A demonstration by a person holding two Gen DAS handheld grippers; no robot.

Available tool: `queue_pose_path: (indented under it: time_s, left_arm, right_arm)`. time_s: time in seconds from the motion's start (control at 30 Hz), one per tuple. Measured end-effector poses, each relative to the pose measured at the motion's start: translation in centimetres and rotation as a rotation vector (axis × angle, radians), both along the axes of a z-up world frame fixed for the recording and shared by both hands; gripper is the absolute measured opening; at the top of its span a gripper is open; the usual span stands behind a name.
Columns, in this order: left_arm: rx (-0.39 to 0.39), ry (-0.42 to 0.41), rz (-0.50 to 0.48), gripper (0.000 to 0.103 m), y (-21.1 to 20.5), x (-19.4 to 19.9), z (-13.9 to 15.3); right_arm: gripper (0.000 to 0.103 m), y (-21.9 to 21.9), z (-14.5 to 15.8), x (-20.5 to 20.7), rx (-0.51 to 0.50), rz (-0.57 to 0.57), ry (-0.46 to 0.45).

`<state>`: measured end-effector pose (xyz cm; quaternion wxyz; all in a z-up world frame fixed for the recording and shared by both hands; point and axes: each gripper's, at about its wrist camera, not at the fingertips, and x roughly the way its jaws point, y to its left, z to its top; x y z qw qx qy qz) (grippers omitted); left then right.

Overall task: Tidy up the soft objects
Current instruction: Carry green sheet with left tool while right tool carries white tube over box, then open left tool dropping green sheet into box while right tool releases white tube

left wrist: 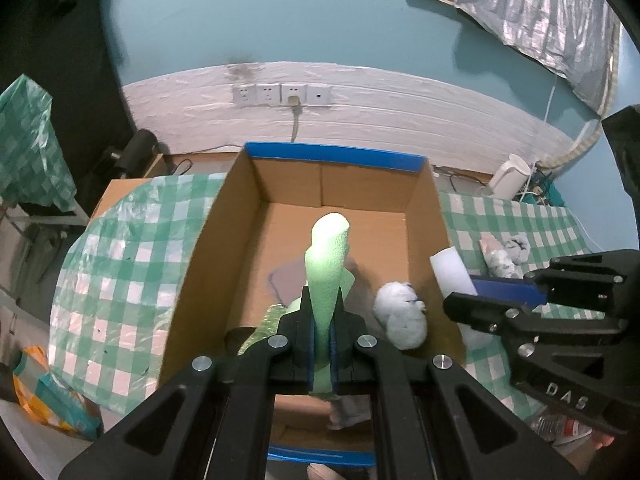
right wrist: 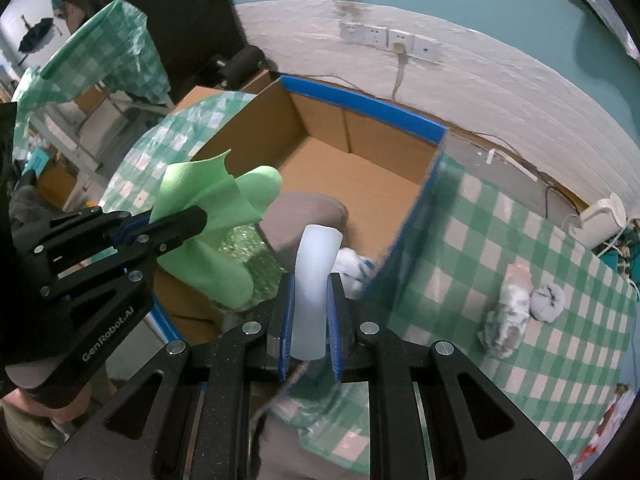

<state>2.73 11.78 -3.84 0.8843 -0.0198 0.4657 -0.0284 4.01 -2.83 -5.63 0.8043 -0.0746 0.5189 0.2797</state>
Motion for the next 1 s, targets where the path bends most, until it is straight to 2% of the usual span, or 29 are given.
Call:
queue_pose_path:
  time_s: [0.2,0.23,0.3,0.33,0.37,0.43,0.5,0.63,0.73,1.0]
  left_arm:
    - [0.002,0.023,0.041,0.005,1.9,0.5,-1.1]
    - [0.003,0.032,0.057,0.005,2.3,0.6,-1.5]
    - [0.005,0.045,0.079,0.009,3.0,0.8,-2.0]
    - [0.007,0.052,0.09,0.015,3.3,0.9,-2.2]
    - [0.006,0.063,0.104,0.024,3.6,1.0,-2.5]
    - [-0.008,0.081,0.122,0.031,4.2,1.1,-2.9]
    - [-0.018,0.073,0.139,0.036,4.5,1.0,-2.9]
    - [-0.021,0.055,0.138,0.039,4.6,1.0,-2.5]
    - [-0.024,0.051,0.125,0.047,4.1,1.0,-2.3]
    - [-0.014,0.036,0.077,0.052,2.5,0.8,-2.0]
  right_arm:
    - [0.015,2.3,-1.1,0.4,-0.009,0.027,0.019]
    - [0.022,2.6,-1.3,0.5,-0.003,0.03,0.027]
    - [0.022,2.9,-1.8,0.5,-0.004,0.037,0.034]
    - [0.025,3.0,-2.0,0.6,-0.007,0.035,0.032]
    - [0.036,3.0,-2.0,0.7,-0.003,0.029,0.032]
    - [0.047,2.8,-2.1,0.9,0.001,0.015,0.03]
    - [0.048,2.6,-2.1,1.0,-0.002,0.008,0.024]
    - [0.049,1.7,-2.0,1.3,0.004,-0.014,0.022]
    - [0.051,1.1,-2.0,1.4,0.0,-0.028,0.02]
    - [0.054,-0.8,-1.9,1.4,-0.001,-0.057,0.012]
